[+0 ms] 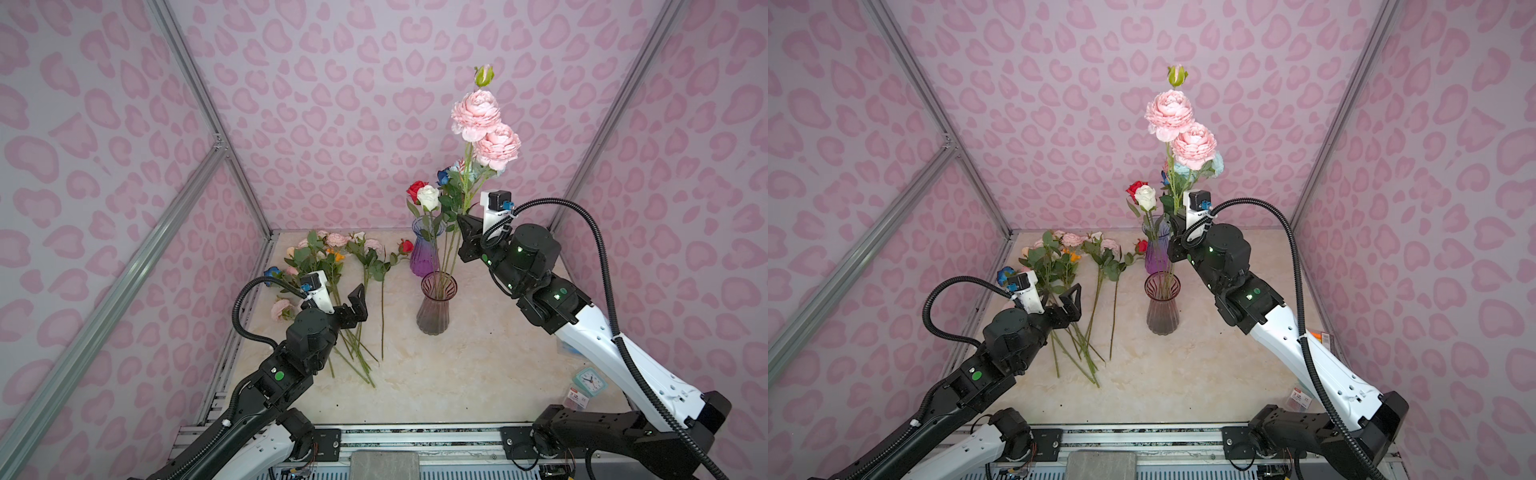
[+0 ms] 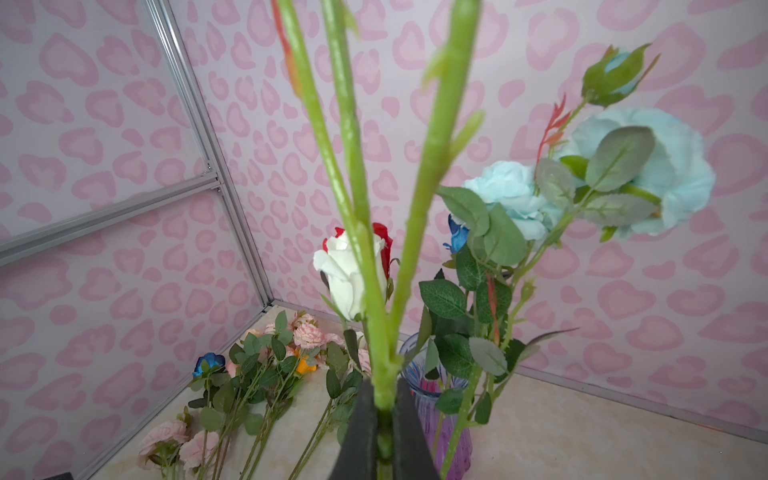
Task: Arrange the flowers into the vase
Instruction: 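Carry the pink peony above the vase with the right gripper while the left withdraws, then lower the pink peony stem into the pink-tinted vase with the right gripper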
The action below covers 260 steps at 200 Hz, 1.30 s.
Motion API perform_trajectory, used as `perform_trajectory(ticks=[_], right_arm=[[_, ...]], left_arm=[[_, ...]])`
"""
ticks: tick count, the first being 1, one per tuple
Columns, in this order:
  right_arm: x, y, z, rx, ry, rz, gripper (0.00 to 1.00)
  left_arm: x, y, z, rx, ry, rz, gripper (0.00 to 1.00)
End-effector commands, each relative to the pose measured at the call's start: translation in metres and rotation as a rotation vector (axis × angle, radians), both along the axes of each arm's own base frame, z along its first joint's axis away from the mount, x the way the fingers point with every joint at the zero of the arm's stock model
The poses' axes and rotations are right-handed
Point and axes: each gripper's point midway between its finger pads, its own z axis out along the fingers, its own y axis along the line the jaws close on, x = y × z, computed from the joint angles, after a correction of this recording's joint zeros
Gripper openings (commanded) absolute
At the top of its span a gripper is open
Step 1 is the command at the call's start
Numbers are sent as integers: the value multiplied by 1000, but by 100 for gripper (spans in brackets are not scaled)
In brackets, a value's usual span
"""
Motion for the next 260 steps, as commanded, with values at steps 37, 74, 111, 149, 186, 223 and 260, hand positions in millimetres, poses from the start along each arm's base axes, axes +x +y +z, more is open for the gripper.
perform_trajectory(ticks=[37, 74, 111, 149, 186, 223, 260], right_arm=[[3, 10, -62, 47, 118, 24, 3], [-1, 13, -99, 23, 187, 30, 3], [-4, 15, -115, 22, 221, 39, 6], [-7, 18, -129, 16, 251, 44, 13], [-11, 19, -137, 14, 270, 52, 17], [-15, 18, -137, 15, 269, 52, 19], [-19, 14, -135, 18, 266, 49, 21]], left_arm=[[3, 0, -1, 11, 9, 9, 99], [4, 0, -3, 19, 13, 10, 99], [5, -3, -4, 18, 21, 3, 99], [7, -5, -7, 22, 29, 0, 99], [8, -6, -10, 22, 37, 0, 99], [9, -7, -11, 23, 40, 0, 99], [12, -11, -11, 24, 49, -6, 100]])
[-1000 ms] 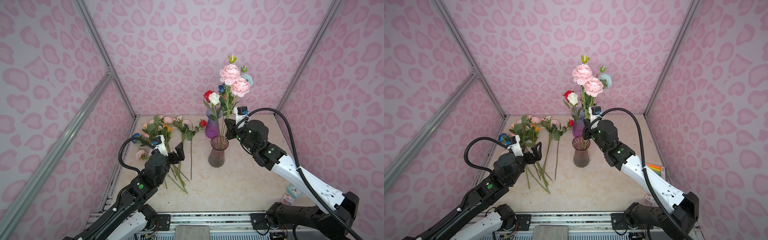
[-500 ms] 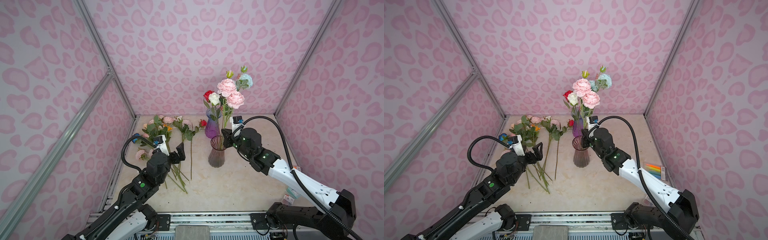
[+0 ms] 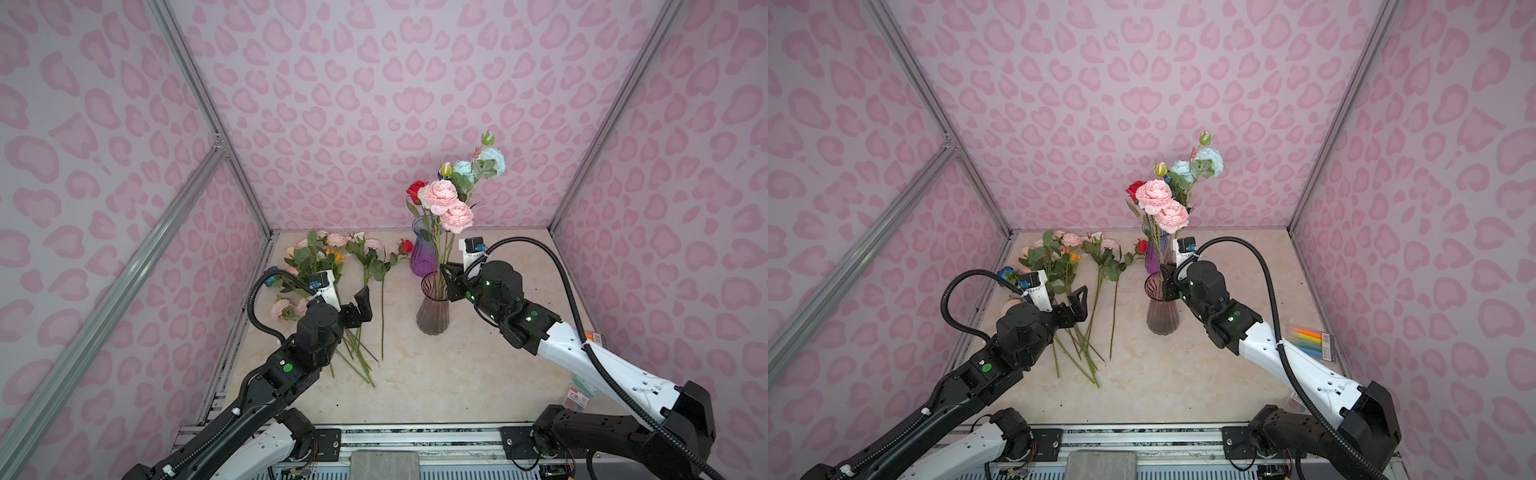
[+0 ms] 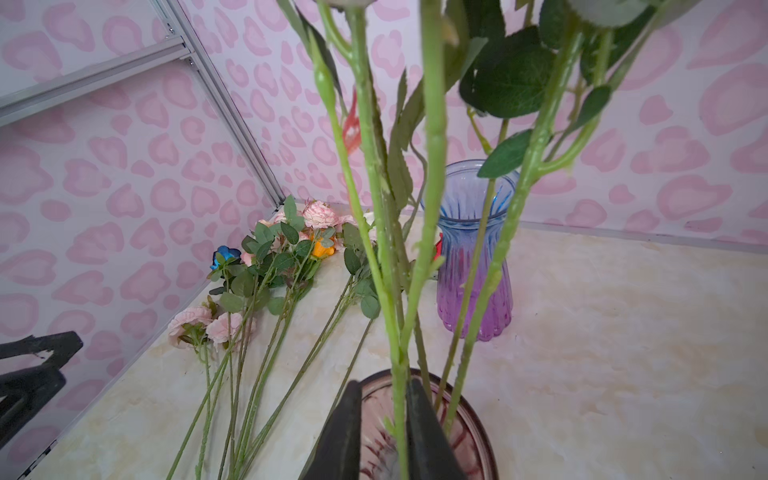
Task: Arrange the flowers into the vase
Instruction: 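Lower the pink peony stem into the pink-tinted vase with the right gripper, then open and withdraw the right gripper while the left gripper lowers onto the pile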
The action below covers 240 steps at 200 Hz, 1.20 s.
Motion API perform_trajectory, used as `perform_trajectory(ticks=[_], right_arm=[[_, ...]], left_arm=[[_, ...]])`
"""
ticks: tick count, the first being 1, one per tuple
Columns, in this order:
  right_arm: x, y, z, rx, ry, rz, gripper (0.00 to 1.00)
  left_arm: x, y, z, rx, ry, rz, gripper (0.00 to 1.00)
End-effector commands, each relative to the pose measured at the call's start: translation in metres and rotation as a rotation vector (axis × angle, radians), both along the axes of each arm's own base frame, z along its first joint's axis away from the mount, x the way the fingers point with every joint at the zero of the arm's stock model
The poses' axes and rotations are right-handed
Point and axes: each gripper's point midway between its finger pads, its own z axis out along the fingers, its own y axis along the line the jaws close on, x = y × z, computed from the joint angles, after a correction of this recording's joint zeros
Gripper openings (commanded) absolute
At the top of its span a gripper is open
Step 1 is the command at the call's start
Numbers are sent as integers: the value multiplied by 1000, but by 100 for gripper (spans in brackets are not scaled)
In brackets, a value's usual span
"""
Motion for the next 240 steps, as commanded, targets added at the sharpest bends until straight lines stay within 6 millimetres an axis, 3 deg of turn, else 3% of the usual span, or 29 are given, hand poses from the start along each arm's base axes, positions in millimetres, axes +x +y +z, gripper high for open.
perform_trajectory(ticks=[1, 52, 86, 124, 159, 185, 205, 226, 240], right_arm=[[-2, -3, 1, 11, -3, -8, 21], [-17, -10, 12, 28, -30, -10, 22], [-32, -17, 31, 64, -63, -3, 23], [-46, -28, 44, 67, -104, -19, 24], [-51, -43, 36, 40, -101, -60, 24], [-54, -51, 29, 27, -96, -78, 24], [-55, -58, 23, 28, -88, -92, 24], [-55, -62, 20, 32, -74, -101, 23], [-56, -63, 17, 32, -70, -99, 23]], left_arm=[[3, -3, 11, -23, -23, -1, 100], [4, -3, 8, -11, -16, 1, 100], [12, -4, -11, 27, 43, 22, 100], [41, -9, -55, 86, 266, 51, 91], [71, -12, -100, 103, 451, 47, 65], [92, -5, -129, 151, 554, 82, 63], [104, 0, -154, 165, 631, 103, 54], [114, -5, -179, 189, 694, 71, 44], [116, -11, -193, 198, 733, 41, 43]])
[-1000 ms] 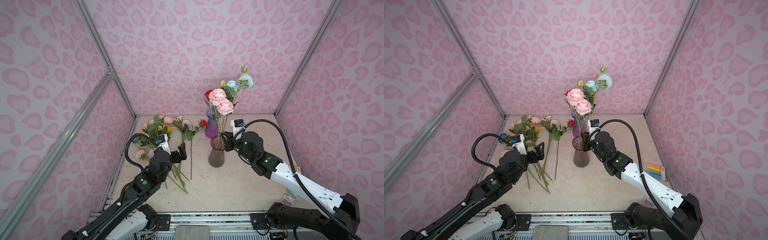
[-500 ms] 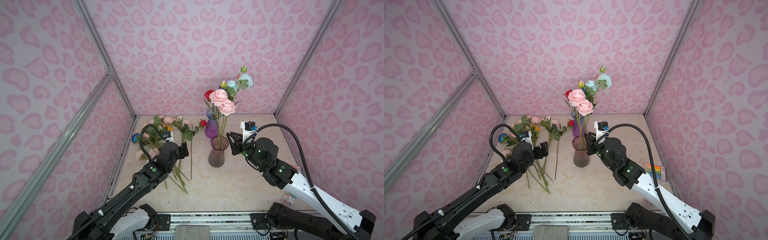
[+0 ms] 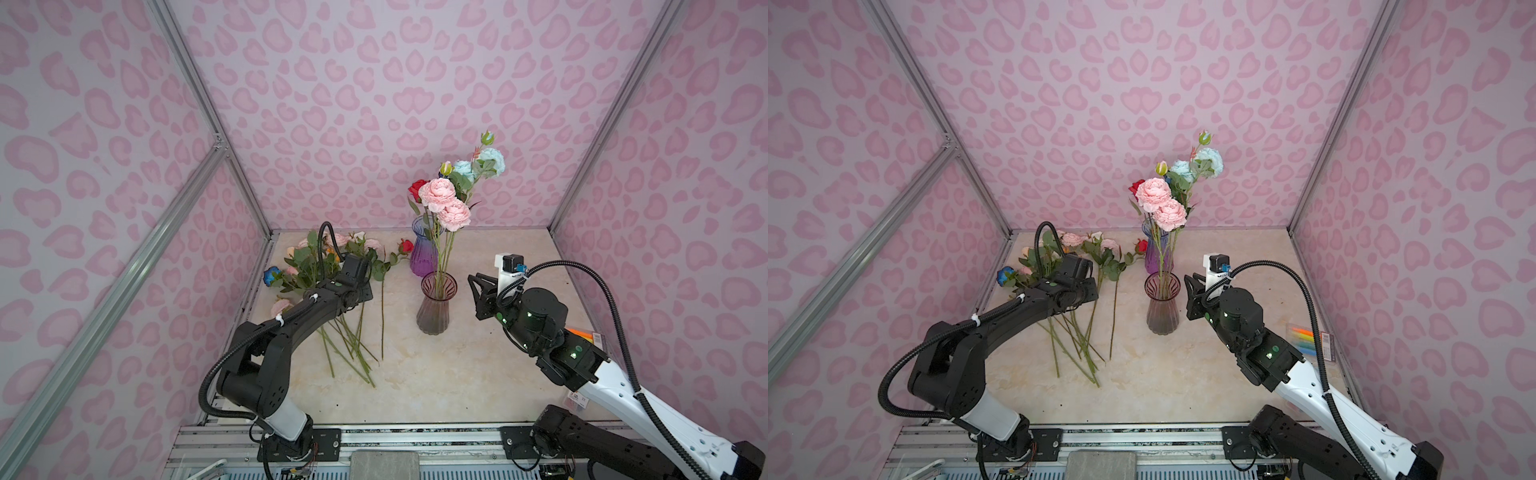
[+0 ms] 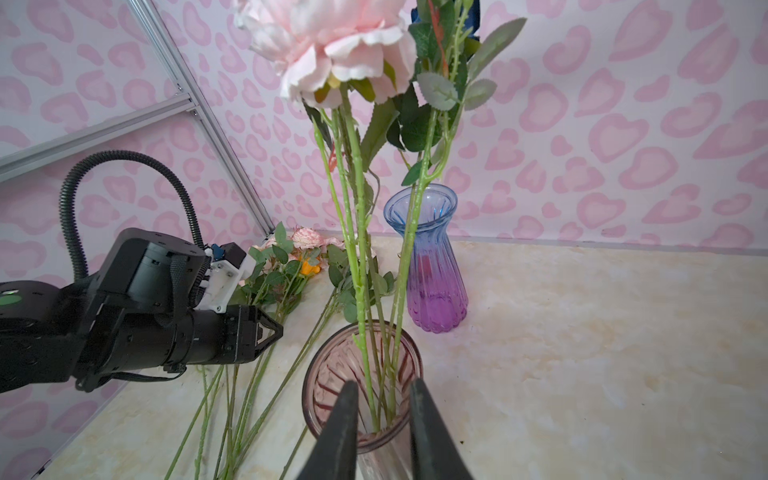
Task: Arrange the flowers into the vase
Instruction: 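Open and withdraw the right gripper while the left gripper lowers onto the pile, then close the left gripper on a white rose stem in the pile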
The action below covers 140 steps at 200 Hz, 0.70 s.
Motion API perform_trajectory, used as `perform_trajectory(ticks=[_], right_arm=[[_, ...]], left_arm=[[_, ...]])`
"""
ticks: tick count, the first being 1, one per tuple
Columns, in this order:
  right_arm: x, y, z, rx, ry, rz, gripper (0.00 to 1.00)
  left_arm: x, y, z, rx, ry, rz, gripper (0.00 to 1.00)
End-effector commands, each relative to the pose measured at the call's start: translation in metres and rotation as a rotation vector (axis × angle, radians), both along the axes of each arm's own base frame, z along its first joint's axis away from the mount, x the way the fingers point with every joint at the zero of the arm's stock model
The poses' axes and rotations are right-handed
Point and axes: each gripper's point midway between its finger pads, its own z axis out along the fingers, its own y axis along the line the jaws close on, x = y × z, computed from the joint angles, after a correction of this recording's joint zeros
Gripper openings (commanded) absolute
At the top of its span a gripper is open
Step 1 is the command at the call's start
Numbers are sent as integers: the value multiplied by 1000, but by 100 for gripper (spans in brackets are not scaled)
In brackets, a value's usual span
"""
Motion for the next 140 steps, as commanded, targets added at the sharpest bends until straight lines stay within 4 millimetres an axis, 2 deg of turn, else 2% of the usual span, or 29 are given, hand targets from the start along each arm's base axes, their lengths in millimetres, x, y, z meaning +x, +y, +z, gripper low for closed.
perform_trajectory(ticks=[1, 31, 52, 63, 66, 78, 103, 140], right_arm=[[-2, -3, -5, 3, 12, -5, 23], [-2, -5, -16, 3, 30, -14, 23], [-3, -5, -18, 8, 37, -13, 23], [-3, -5, -19, 9, 38, -12, 23], [-3, -5, -19, 12, 38, -13, 23], [-2, -5, -20, 12, 38, -13, 23], [-1, -4, -20, 9, 40, -13, 23], [0, -2, -20, 9, 40, -8, 23]], left_arm=[[-2, -11, -20, -10, 78, -58, 43], [-3, -17, -42, -21, 131, -77, 45], [-6, -15, -54, -5, 165, -75, 39], [-7, -12, -56, 6, 165, -68, 37], [-7, -11, -57, 8, 165, -67, 33], [-7, -9, -56, 19, 162, -64, 27], [-8, -8, -54, 27, 157, -72, 18], [-8, -8, -58, 36, 170, -81, 19]])
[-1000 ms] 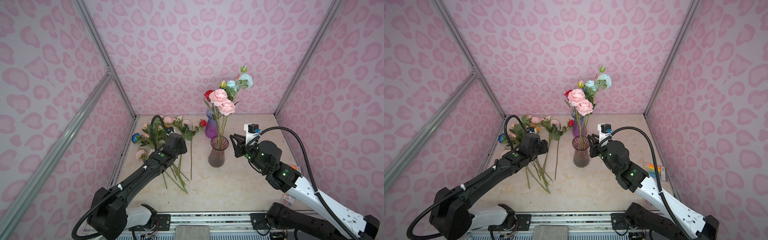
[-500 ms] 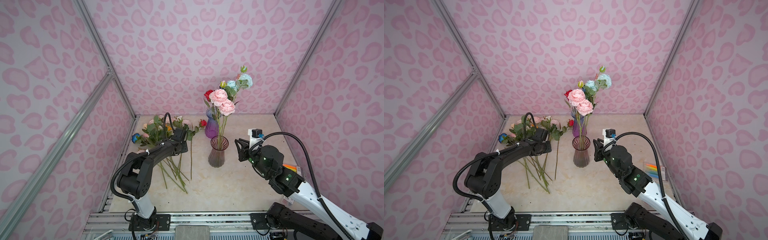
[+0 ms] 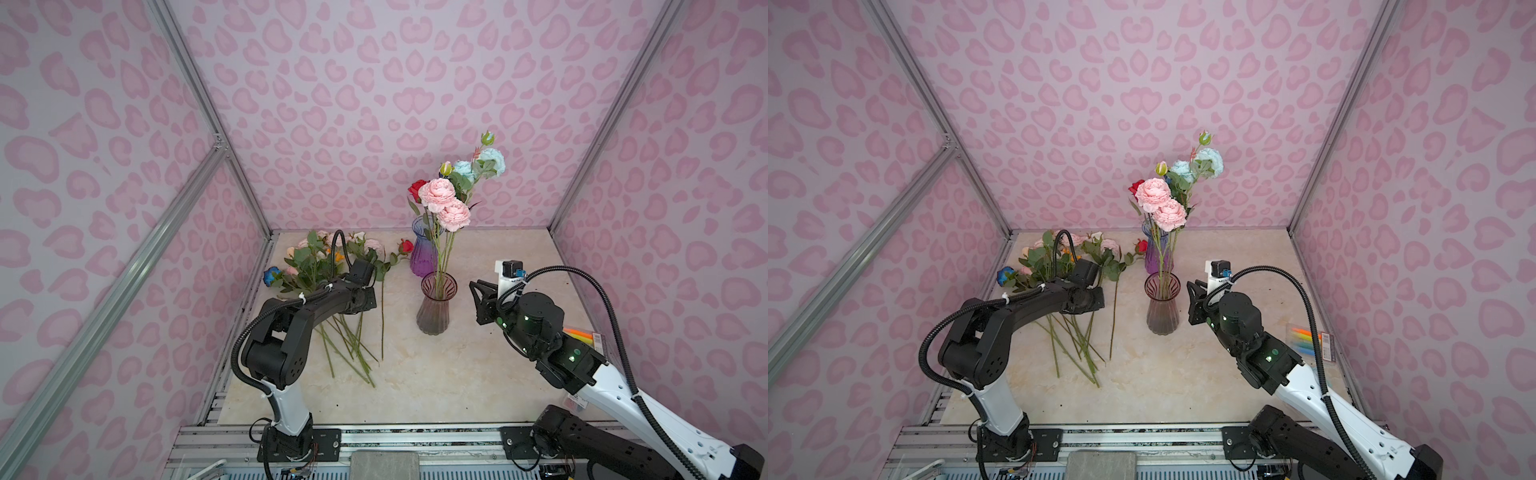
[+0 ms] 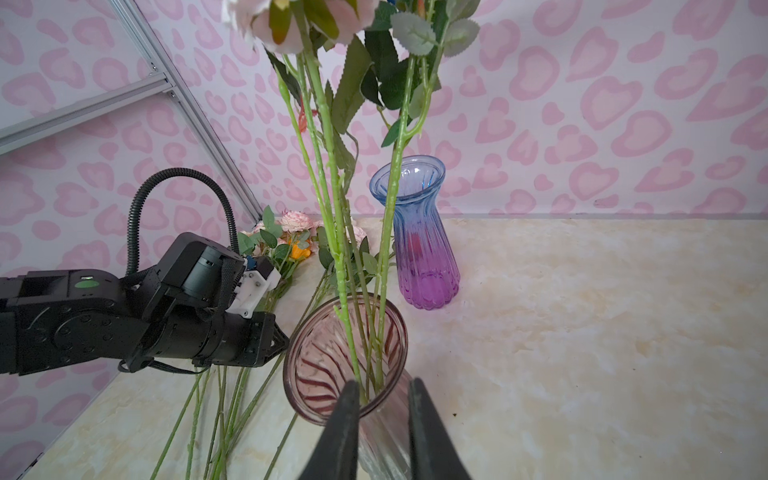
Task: Arrange the flowers into the vase
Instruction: 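Close the left gripper on a white rose stem in the pile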
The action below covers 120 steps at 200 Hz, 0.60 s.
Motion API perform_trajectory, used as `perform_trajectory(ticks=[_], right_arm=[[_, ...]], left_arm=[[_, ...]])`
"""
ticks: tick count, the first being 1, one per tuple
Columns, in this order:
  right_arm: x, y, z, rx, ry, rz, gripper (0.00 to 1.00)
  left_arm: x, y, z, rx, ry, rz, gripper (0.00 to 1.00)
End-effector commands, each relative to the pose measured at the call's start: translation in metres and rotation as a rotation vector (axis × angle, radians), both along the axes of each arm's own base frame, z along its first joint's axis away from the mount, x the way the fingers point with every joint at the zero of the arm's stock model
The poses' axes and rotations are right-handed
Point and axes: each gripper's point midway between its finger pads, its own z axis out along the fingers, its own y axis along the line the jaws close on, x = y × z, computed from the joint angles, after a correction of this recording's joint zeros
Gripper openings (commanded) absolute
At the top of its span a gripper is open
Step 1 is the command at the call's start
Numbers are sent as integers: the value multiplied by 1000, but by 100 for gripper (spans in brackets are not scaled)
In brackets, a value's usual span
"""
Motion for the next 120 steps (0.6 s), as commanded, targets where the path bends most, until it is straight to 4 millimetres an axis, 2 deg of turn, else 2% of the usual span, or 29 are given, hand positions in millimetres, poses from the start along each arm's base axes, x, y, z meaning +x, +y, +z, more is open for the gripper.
perform_trajectory(ticks=[1, 47, 59, 99, 120], right_arm=[[1, 2, 2, 8, -9, 6, 23], [0, -2, 3, 3, -14, -2, 23], [0, -3, 3, 3, -14, -5, 23], [-1, -4, 6, 8, -18, -5, 23], [-2, -4, 7, 12, -21, -4, 23]], left_arm=[[0, 2, -3, 22, 10, -13, 19], [1, 2, -8, 36, 25, -18, 16], [1, 4, -8, 43, 24, -12, 11], [2, 4, 0, 35, 0, -13, 3], [2, 3, 9, 26, -17, -12, 3]])
